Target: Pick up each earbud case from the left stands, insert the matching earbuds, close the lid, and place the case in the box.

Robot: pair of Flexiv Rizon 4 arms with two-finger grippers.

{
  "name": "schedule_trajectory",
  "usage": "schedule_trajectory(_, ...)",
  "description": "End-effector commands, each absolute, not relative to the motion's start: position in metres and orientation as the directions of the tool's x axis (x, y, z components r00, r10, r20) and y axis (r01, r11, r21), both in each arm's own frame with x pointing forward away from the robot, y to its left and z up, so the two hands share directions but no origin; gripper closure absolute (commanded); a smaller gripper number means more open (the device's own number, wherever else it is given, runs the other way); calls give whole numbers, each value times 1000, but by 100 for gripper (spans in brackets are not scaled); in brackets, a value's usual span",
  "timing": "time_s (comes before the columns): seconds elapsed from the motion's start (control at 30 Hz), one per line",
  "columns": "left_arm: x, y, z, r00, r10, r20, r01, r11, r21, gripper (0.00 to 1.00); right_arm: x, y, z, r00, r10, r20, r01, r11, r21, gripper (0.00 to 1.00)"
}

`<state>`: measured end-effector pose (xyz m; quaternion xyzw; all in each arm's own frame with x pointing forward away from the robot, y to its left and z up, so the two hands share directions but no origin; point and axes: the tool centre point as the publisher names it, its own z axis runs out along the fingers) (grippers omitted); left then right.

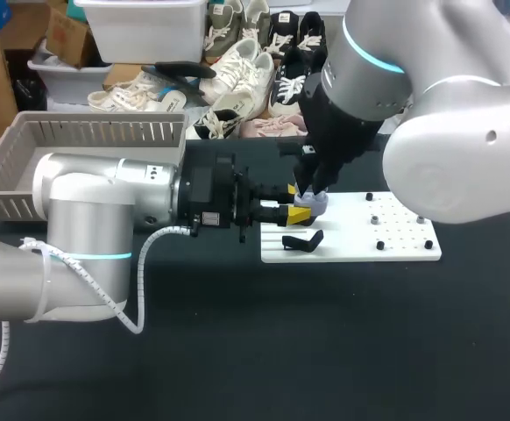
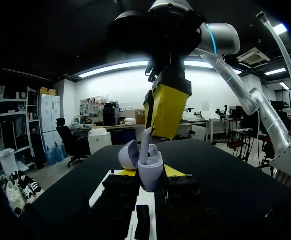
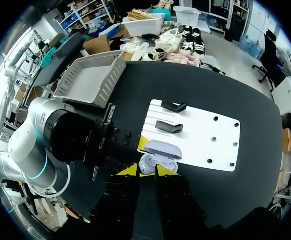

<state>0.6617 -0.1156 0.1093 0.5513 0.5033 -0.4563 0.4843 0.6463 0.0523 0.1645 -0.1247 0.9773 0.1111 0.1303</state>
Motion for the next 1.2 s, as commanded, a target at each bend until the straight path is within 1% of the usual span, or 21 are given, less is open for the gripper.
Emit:
schedule_trajectory(0.03, 662, -116, 110, 78, 113, -991, 997, -25, 75, 100, 645, 52, 164, -934, -212, -289, -272, 944, 186, 100)
schedule_trajectory(0.83, 662, -116, 110, 78, 113, -991, 997, -25, 75, 100, 647, 52, 155, -938, -211, -275, -267, 946, 183, 100)
schedule_trajectory(1.2, 662, -116, 110, 78, 113, -991, 997, -25, 75, 100, 652, 51, 150, -944, -213, -252, -257, 953, 157, 100)
